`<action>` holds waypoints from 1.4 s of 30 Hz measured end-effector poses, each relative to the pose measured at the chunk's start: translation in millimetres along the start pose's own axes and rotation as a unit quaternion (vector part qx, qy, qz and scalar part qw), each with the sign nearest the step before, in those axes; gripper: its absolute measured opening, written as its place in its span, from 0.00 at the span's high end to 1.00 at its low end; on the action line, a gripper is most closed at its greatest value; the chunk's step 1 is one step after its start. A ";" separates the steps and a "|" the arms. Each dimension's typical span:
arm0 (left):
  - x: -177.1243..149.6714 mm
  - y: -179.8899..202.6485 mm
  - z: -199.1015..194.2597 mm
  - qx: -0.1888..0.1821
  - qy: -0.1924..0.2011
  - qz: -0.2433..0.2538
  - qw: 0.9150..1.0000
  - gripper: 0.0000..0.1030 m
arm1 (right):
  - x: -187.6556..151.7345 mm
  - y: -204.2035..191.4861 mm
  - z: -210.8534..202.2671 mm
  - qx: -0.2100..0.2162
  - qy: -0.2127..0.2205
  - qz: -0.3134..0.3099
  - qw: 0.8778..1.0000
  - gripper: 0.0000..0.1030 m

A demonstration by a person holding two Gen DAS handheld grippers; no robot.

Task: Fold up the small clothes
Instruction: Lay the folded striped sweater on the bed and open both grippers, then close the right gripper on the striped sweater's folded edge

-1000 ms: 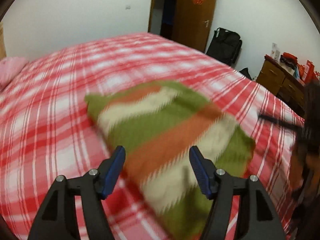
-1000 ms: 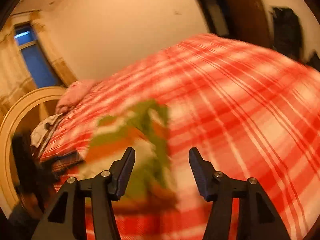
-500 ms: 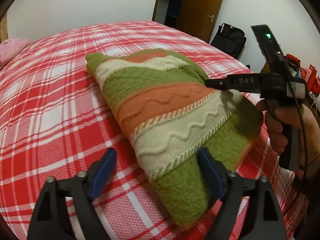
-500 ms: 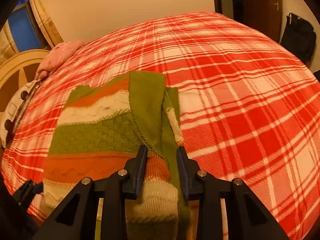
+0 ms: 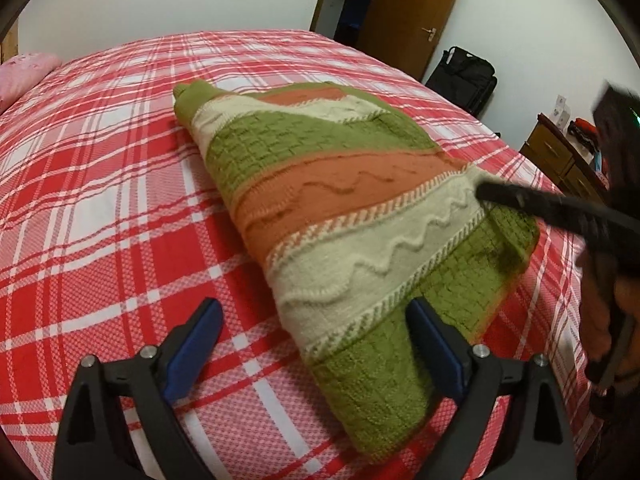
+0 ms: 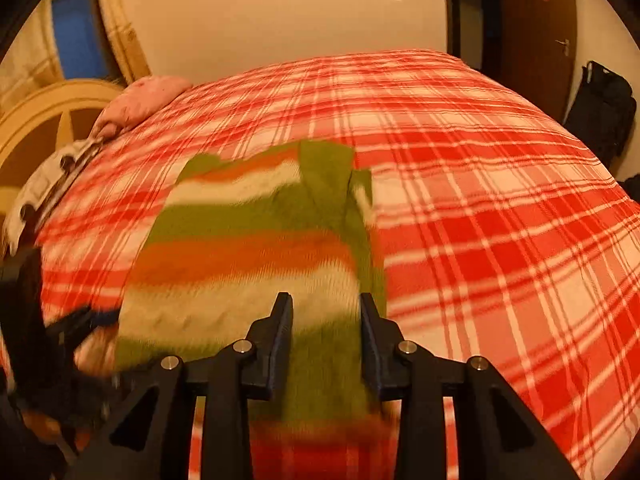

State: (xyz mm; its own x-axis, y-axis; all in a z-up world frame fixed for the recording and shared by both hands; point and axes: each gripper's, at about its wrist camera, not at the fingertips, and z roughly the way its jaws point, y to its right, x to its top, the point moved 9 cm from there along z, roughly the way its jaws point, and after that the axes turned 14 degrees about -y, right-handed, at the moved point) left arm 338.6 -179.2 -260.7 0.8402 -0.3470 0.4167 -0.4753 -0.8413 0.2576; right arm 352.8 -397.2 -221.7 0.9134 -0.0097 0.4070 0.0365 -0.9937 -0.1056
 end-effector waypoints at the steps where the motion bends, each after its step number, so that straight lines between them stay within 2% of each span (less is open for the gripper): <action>1: -0.2 0.0 0.1 0.000 0.000 0.000 1.000 0.06 | -8.9 2.4 4.6 -0.012 -0.013 -0.002 1.000 0.67; 5: -1.3 0.7 -0.1 -0.001 0.000 0.001 1.000 0.06 | -30.0 12.3 14.6 0.009 -0.025 0.012 1.000 0.86; 7: -2.3 0.4 -1.8 -0.001 0.002 -0.001 1.000 0.06 | -35.7 14.6 10.7 0.018 -0.023 0.015 0.999 0.90; 12: -5.0 1.5 -10.0 -0.001 0.021 0.000 1.000 0.06 | -51.6 13.1 6.8 0.000 -0.027 -0.005 1.000 0.92; 16: -2.7 -4.0 -20.8 -0.009 0.047 -0.013 0.999 0.06 | -47.5 15.4 7.8 0.018 -0.035 -0.005 0.999 0.91; 18: -1.7 -8.6 -23.7 -0.018 0.053 -0.024 0.998 0.03 | -40.8 13.2 -0.3 0.027 -0.033 -0.014 0.999 0.84; 19: -1.3 -10.5 -22.6 -0.019 0.051 -0.030 0.998 0.02 | -37.2 13.5 -3.8 0.029 -0.032 -0.014 0.999 0.65; 20: -0.8 -12.8 -20.3 -0.022 0.047 -0.036 0.998 0.02 | -30.9 14.2 -7.4 0.032 -0.030 -0.014 0.999 0.40; 21: -0.3 -14.6 -17.9 -0.024 0.042 -0.041 0.998 0.02 | -18.8 14.8 -12.7 0.036 -0.020 -0.014 0.999 0.36; 24: -0.4 -16.1 -13.8 -0.027 0.033 -0.046 0.998 0.02 | 28.2 17.1 -22.0 0.037 0.014 -0.007 0.999 0.36; 26: -0.2 -16.3 -12.9 -0.027 0.032 -0.049 0.998 0.01 | 63.2 16.7 -13.8 0.070 0.013 0.015 0.997 0.36; 27: -1.4 -15.5 -12.8 -0.027 0.031 -0.050 0.998 0.01 | 77.2 17.3 -6.2 0.080 0.008 0.028 0.996 0.37; 29: -2.3 -16.4 -12.3 -0.032 0.030 -0.054 0.998 0.00 | 104.6 17.2 21.4 0.081 -0.018 0.036 0.996 0.57; 31: -3.3 -18.2 -13.1 -0.038 0.031 -0.056 0.997 0.00 | 121.8 21.2 57.7 0.082 -0.057 0.059 0.993 0.61; 33: -3.4 -20.7 -14.1 -0.043 0.034 -0.060 0.997 0.00 | 124.8 23.8 79.1 0.091 -0.080 0.075 0.990 0.79; 34: -3.5 -21.5 -14.3 -0.044 0.035 -0.061 0.997 0.00 | 126.2 25.8 82.0 0.086 -0.074 0.078 0.991 0.94; 36: -3.6 -23.0 -16.6 -0.045 0.040 -0.066 0.996 0.00 | 127.1 23.4 69.8 0.084 -0.044 0.067 0.993 0.95; 38: -3.5 -20.8 -14.8 -0.044 0.037 -0.064 0.996 0.00 | 128.6 25.5 50.9 0.055 -0.009 0.055 0.997 0.95; 40: -3.0 -17.9 -11.1 -0.035 0.031 -0.058 0.997 0.00 | 128.3 37.2 55.3 0.046 -0.017 0.066 0.997 0.95; 42: -3.7 -13.4 -6.0 -0.012 0.019 -0.043 0.999 0.00 | 122.3 50.5 81.6 0.021 -0.046 0.077 0.996 0.95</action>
State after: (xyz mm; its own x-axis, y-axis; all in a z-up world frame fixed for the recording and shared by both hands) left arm 340.4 -164.2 -260.5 0.8677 -0.2588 0.4243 -0.4088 -0.8571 0.3133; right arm 499.4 -439.5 -251.2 0.9428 -0.1485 0.2983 -0.0906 -0.9757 -0.1994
